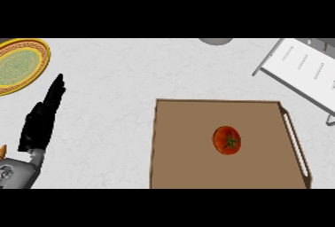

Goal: Pick the tomato from the tray and place it in the tiered basket

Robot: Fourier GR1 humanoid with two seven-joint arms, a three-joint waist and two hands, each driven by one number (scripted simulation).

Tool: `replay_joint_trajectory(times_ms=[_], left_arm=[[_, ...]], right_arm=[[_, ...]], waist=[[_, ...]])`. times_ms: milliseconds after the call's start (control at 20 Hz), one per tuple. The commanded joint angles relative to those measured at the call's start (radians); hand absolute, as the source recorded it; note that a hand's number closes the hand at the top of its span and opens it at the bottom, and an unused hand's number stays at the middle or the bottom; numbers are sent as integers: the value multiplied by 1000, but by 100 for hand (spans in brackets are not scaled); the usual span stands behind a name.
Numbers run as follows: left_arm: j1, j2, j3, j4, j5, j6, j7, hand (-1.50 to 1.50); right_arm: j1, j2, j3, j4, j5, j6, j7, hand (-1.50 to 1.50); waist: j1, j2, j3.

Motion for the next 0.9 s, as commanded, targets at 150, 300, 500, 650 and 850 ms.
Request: replay_joint_trajectory(times_ms=[150, 300, 500, 650, 850], left_arm=[[-69, 17, 23, 10, 8, -53, 45, 0], [-37, -18, 7, 12, -18, -33, 24, 0], [-53, -36, 4, 25, -38, -29, 23, 0], [-8, -58, -2, 28, -58, -17, -26, 0], [-31, -22, 41, 19, -36, -58, 16, 0]], right_arm=[[-36, -132, -92, -182, 144, 74, 464, -150], [-157, -117, -133, -156, 177, 136, 644, -150], [-283, -93, -83, -156, 255, 219, 841, -150], [-365, -86, -102, -126, 284, 280, 958, -150], [-436, -37, -99, -59, 308, 344, 1012, -150]], waist=[[27, 8, 1], [28, 4, 3], [35, 4, 2], [30, 0, 2], [19, -5, 4]])
